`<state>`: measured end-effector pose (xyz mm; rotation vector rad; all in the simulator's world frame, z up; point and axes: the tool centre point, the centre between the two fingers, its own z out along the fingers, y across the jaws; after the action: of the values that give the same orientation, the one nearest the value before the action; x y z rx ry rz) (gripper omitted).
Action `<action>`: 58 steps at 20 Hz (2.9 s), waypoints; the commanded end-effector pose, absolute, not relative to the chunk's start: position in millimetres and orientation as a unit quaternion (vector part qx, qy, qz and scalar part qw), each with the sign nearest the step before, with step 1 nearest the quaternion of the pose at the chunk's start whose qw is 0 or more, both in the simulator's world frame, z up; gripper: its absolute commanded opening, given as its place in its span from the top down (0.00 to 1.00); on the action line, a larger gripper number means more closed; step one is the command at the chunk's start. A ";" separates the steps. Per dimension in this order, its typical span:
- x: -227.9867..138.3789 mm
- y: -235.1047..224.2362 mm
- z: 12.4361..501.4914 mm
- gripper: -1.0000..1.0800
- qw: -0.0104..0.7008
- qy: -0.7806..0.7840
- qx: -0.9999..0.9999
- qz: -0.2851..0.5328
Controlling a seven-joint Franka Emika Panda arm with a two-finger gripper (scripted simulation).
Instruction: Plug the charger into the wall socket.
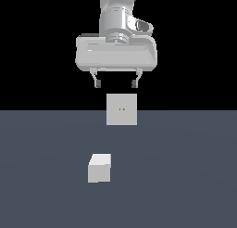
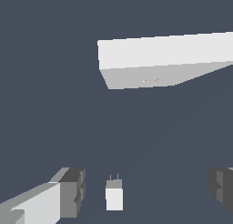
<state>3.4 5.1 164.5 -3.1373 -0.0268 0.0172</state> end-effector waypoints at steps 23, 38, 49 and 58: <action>-70.9 18.9 104.8 0.04 0.001 -0.019 -1.000 -0.004; -116.8 27.3 62.9 0.04 0.000 -0.025 -1.000 -0.011; -117.4 27.4 46.0 0.04 0.000 -0.025 -1.000 -0.011; -117.7 27.4 13.9 0.04 0.000 -0.025 -1.000 -0.011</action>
<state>-118.1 27.4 17.3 -3.1399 -0.0792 -0.0322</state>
